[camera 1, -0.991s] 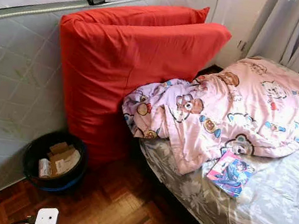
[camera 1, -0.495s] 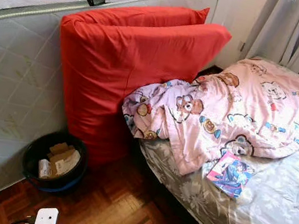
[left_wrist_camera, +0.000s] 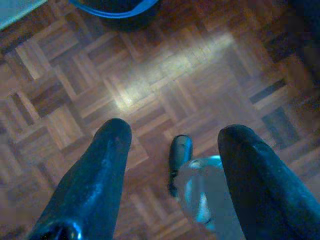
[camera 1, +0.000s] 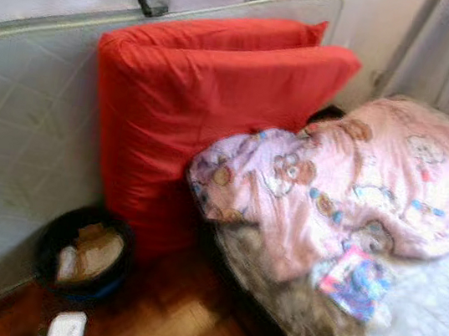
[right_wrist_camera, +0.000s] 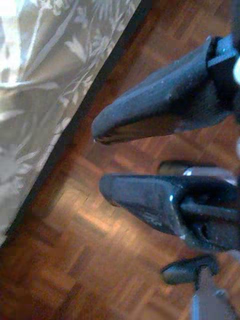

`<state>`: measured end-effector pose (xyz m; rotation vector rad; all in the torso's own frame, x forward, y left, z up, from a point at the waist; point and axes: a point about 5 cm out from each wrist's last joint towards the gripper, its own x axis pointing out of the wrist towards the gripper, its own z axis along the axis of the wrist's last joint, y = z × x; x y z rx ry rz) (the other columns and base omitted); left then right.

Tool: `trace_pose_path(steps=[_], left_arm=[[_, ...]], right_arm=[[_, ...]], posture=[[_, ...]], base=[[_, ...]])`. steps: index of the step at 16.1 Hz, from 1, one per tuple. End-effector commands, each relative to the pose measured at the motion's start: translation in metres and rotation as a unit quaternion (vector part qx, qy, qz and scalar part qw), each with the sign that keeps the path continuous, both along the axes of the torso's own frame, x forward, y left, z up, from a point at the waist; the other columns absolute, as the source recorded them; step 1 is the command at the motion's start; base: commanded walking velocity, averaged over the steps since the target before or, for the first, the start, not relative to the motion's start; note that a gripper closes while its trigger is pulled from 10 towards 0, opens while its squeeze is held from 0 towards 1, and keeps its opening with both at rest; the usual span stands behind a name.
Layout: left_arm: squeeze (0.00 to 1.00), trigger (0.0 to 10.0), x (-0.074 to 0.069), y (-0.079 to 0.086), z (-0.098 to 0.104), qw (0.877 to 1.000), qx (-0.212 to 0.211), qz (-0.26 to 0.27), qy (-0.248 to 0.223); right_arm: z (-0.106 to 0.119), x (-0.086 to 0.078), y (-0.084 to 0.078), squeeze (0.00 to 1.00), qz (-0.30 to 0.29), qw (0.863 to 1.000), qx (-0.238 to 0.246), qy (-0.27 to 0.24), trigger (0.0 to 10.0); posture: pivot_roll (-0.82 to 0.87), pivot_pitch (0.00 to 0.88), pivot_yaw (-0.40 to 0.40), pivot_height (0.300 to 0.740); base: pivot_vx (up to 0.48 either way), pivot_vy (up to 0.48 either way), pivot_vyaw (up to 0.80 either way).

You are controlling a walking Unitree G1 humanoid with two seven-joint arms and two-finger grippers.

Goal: Clean up the room

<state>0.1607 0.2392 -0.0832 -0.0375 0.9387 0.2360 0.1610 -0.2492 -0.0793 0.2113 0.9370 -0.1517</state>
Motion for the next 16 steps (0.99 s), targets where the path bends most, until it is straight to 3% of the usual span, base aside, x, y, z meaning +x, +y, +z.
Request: trace_pose_path(steps=[1, 9, 16], left_arm=[[0.0, 10.0, 0.008, -0.007, 0.0018, 1.0, -0.005, -0.006, -0.012], [0.0, 10.0, 0.0084, -0.0069, 0.002, 1.0, -0.006, -0.004, -0.013], [0.0, 10.0, 0.0084, -0.0069, 0.0021, 1.0, -0.006, -0.005, -0.014]], right_arm=[[-0.002, -0.0106, -0.0079, 0.0, -0.011, 1.0, -0.007, 0.013, 10.0], [-0.0018, -0.01, -0.008, 0.0, -0.01, 1.0, -0.007, 0.012, 10.0], [-0.0017, -0.0097, -0.0075, 0.0, -0.007, 1.0, -0.005, 0.01, 10.0]], posture=[[0.04, 0.0, -0.018, 0.74], [0.05, 0.0, -0.018, 0.74], [0.05, 0.0, -0.019, 0.74]], base=[[0.27, 0.0, 0.0], [0.273, 0.0, 0.0], [0.264, 0.0, -0.53]])
